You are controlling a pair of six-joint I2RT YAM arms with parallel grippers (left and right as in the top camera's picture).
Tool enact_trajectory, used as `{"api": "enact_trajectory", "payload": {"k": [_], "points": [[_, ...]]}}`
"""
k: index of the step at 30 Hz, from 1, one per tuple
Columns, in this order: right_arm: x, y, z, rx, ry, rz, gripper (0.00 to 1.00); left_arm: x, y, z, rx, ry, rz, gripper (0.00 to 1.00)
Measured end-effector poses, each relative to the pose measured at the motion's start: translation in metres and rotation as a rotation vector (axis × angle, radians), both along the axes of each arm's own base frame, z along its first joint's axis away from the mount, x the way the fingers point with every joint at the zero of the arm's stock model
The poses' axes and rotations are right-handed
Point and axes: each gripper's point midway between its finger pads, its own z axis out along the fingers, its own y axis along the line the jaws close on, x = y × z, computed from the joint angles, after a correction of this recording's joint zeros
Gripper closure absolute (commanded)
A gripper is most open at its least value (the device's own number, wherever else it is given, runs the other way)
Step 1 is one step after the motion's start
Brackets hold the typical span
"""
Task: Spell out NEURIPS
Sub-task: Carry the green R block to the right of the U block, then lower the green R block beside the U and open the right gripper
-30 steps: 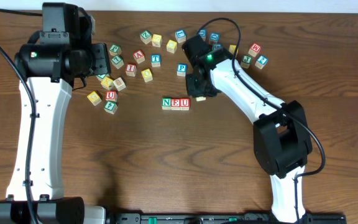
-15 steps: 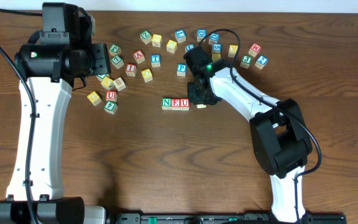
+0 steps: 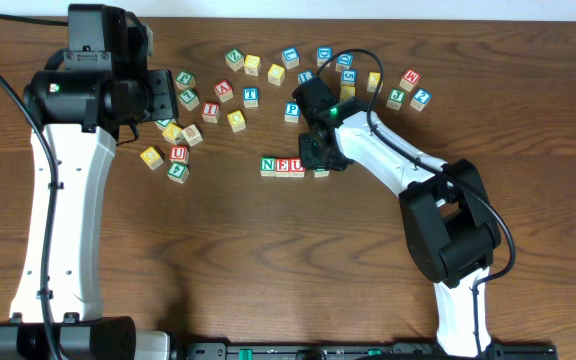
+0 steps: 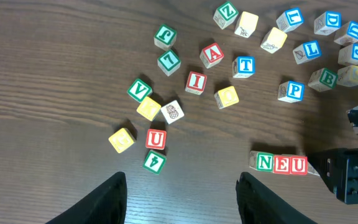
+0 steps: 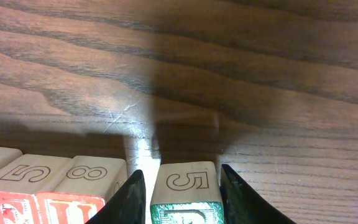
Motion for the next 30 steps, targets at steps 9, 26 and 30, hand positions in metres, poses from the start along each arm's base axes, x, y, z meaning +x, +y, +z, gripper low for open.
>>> {"api": "enact_trajectory", "payload": {"k": [9,26,30], "points": [[0.001,0.0,0.002,0.003,-0.006,-0.002,0.65,0.0,0.0,0.0,0.0,0.0,0.0,0.44],[0.009,-0.034,0.061,0.036,-0.057,-0.081,0.68,0.0,0.0,0.0,0.0,0.0,0.0,0.44],[0.008,-0.035,0.049,0.023,-0.031,-0.081,0.69,0.0,0.0,0.0,0.0,0.0,0.0,0.44]]}}
